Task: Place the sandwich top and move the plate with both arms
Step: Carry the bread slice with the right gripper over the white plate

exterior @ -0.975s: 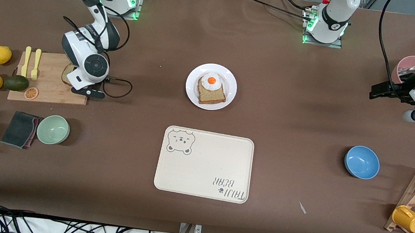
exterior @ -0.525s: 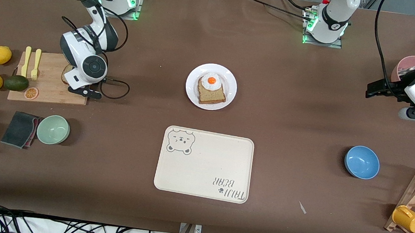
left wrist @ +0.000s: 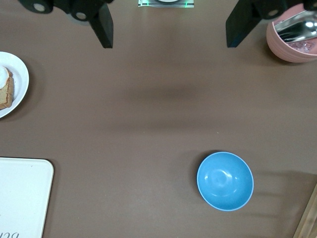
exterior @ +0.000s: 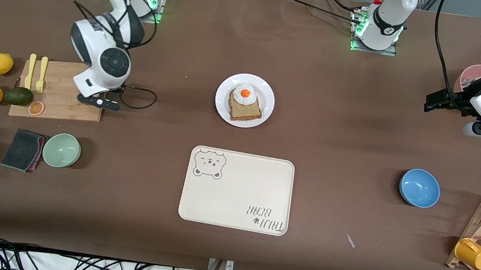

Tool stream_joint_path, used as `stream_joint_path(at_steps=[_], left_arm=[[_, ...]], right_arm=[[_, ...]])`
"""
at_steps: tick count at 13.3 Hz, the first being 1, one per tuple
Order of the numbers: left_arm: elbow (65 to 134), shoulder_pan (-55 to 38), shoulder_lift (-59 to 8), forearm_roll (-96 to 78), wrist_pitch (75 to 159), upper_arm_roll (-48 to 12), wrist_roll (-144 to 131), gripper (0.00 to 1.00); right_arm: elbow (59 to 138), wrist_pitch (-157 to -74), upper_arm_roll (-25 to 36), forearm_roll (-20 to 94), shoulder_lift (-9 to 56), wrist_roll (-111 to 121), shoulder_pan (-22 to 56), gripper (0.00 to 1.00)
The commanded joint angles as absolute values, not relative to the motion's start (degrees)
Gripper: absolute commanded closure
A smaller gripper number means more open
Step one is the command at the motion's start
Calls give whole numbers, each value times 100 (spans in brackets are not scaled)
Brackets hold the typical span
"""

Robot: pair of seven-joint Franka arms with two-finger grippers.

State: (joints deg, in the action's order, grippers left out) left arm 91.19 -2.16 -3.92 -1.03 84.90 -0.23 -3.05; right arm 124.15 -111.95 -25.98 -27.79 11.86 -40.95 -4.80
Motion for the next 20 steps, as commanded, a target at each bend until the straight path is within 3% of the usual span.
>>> stream_joint_path(at_steps=[1,3,6,10,14,16,20], left_arm=[[9053,-220,-351,-114,8359,-44,-352,0],[9053,-211,-343,-114,8358,-35,-387,0],[9070,-150,-299,-114,8350,17,-361,0],[9167,-150,-290,-114,8411,62,-334,0],[9202,-176,-290,-114,8420,53,-369,0],[9526,-193,-246,-114,8769,44,-369,0],[10308,-193,-18,-149,9596,18,-360,0]], right_arm=[[11394,-10469,-3354,-1813,1151,-3798,-475,100],[11110,-10450,-3761,-1706,1204,-3788,-239,100],[10549,-10485,-3771,-1283,1572,-4268,753,100],[9783,-10494,-3762,-1801,2302,-4745,2010,100],[9642,-10582,-3771,-2536,2749,-5036,2678,100],[9650,-10556,-3771,-3319,3057,-5281,2891,100],[9371,-10854,-3744,-3542,3391,-5773,3006,100]])
